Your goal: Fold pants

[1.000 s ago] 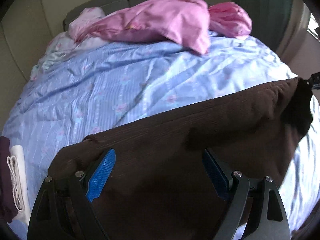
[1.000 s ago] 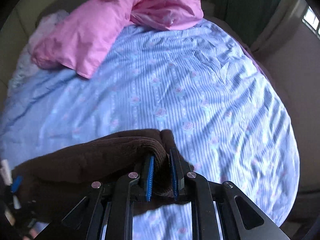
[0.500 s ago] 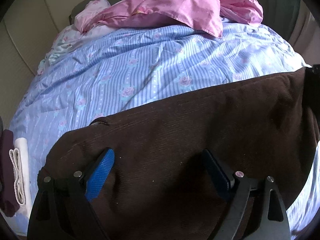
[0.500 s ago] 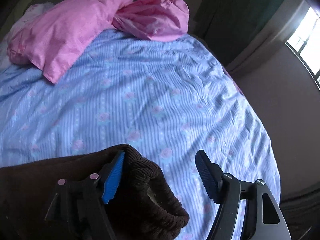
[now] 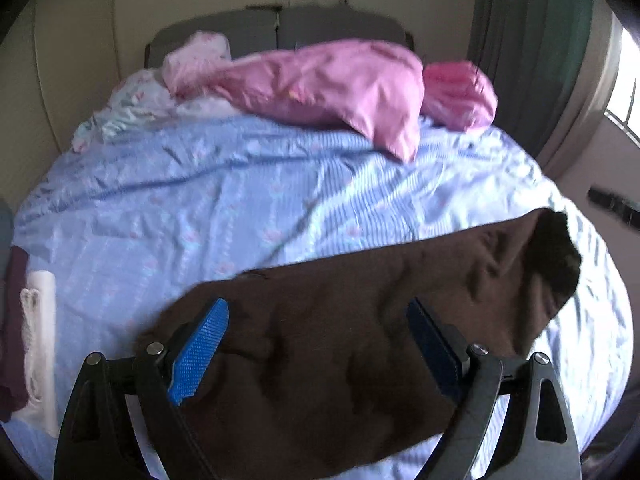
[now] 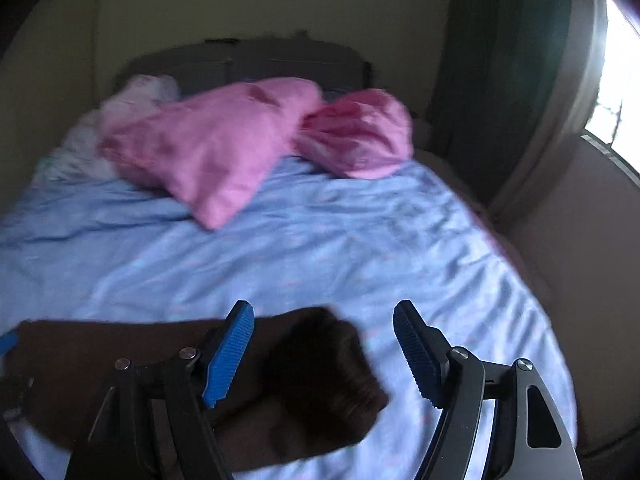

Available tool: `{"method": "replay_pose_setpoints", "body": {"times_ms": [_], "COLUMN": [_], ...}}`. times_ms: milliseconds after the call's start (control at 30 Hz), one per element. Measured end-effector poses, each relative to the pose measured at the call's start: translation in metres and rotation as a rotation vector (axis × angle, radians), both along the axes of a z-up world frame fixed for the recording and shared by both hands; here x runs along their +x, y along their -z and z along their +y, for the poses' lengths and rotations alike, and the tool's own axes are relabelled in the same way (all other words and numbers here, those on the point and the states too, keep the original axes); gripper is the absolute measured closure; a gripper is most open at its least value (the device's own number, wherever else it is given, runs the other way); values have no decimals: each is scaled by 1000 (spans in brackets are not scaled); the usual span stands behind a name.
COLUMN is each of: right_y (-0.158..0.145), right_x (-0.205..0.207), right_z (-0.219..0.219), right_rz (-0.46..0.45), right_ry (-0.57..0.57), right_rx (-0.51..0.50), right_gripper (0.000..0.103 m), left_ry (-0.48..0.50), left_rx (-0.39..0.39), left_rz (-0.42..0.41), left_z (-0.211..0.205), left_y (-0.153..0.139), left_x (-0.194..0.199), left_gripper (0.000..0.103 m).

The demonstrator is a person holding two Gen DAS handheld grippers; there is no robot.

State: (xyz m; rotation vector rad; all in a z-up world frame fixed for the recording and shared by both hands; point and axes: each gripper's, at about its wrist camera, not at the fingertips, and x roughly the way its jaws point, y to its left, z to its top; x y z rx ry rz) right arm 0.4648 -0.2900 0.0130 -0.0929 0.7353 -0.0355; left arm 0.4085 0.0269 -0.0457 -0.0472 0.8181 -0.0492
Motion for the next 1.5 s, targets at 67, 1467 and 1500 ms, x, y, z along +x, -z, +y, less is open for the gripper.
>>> {"method": "replay_pose_setpoints", "body": {"times_ms": [67, 1467, 1500], "right_y": [0, 146, 144], "right_x": [-14, -108, -105], "right_z": [11, 163, 165], "right_rz": [1, 458, 448], "right_ry": [-43, -455, -464], "right_rx": [35, 71, 73], "right_gripper": [30, 43, 44], "left_ry": [-2, -214, -221], "left_rx": [-25, -212, -214], "left_rz": [-8, 78, 85], "left_z": [21, 126, 127], "left_y": [-11, 53, 53], "left_x": [-14, -26, -23], "left_gripper": [11, 64, 64]}}
